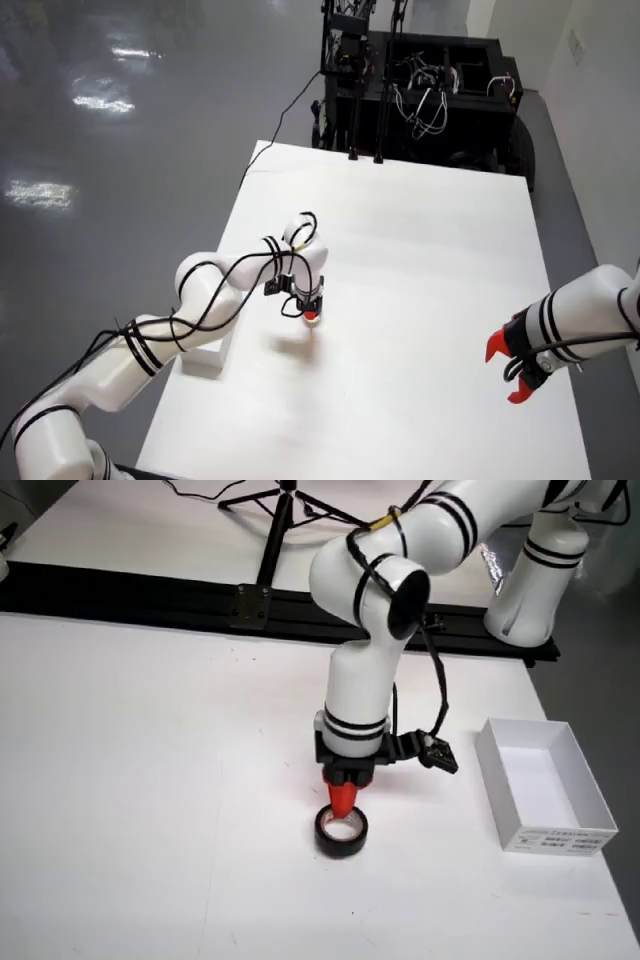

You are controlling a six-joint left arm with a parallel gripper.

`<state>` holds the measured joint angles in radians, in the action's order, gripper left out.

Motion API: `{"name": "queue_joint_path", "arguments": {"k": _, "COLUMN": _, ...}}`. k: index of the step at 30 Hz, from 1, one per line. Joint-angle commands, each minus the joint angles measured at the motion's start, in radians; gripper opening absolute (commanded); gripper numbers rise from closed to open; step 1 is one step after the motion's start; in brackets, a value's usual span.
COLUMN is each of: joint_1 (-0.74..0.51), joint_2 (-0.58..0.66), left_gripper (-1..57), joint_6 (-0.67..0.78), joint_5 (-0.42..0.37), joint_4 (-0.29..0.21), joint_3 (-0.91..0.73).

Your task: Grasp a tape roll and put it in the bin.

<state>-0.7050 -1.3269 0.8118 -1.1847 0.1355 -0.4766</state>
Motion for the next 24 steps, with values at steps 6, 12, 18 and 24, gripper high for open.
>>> {"name": "queue_joint_path", "arguments": {"k": 6, "joint_1": 0.104, "joint_2": 0.6, "left_gripper": -0.7, "joint_6": -0.019, "joint_5": -0.102, "joint_4": 0.053, "joint_3": -0.453}}
{"name": "queue_joint_path", "arguments": {"k": 12, "joint_1": 0.18, "joint_2": 0.87, "left_gripper": -0.6, "joint_6": -0.01, "joint_5": -0.093, "joint_4": 0.087, "joint_3": -0.813}}
{"name": "queue_joint_path", "arguments": {"k": 18, "joint_1": 0.223, "joint_2": 1.003, "left_gripper": -0.6, "joint_6": 0.013, "joint_5": -0.056, "joint_4": 0.116, "joint_3": -0.996}}
{"name": "queue_joint_path", "arguments": {"k": 24, "joint_1": 0.242, "joint_2": 0.985, "left_gripper": -0.7, "joint_6": 0.027, "joint_5": -0.039, "joint_4": 0.116, "joint_3": -1.016}}
